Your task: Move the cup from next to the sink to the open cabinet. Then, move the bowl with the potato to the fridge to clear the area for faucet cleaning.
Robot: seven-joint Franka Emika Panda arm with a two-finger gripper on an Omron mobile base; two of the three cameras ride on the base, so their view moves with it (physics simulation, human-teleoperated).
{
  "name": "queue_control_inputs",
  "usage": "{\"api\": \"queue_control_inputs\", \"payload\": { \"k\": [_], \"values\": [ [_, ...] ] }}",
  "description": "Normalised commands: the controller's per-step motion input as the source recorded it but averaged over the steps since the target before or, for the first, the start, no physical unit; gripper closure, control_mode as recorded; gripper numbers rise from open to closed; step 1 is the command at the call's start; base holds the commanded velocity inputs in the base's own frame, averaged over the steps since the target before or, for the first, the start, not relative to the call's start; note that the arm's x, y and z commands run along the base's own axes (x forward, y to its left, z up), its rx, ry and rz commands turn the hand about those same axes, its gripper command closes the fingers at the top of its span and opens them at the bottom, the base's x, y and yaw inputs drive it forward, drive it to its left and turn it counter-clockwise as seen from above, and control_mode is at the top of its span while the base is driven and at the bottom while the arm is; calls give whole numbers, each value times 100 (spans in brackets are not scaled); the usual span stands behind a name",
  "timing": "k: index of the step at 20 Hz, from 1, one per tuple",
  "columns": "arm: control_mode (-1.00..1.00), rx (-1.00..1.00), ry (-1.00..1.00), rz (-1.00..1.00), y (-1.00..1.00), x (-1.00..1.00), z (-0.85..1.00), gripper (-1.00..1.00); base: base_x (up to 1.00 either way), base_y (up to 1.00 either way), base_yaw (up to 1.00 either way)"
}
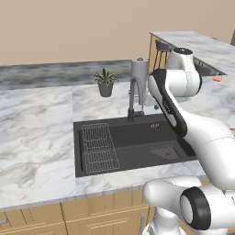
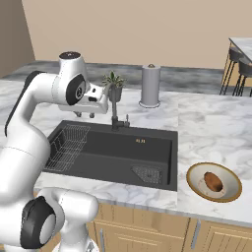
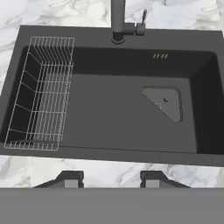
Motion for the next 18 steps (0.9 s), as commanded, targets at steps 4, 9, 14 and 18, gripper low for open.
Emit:
{"api": "queue_control_inputs", "payload": {
  "k": [4,9,14,18],
  "values": [
    [-100,-1,1,0,1,0,-4,-100,0,0,0],
    [-100,0,1,0,0,0,-2,-100,0,0,0],
    [-100,0,-1,0,0,-18,0,-100,0,0,0],
    [-100,0,0,0,4,-19,-6,-100,0,0,0]
  ]
}}
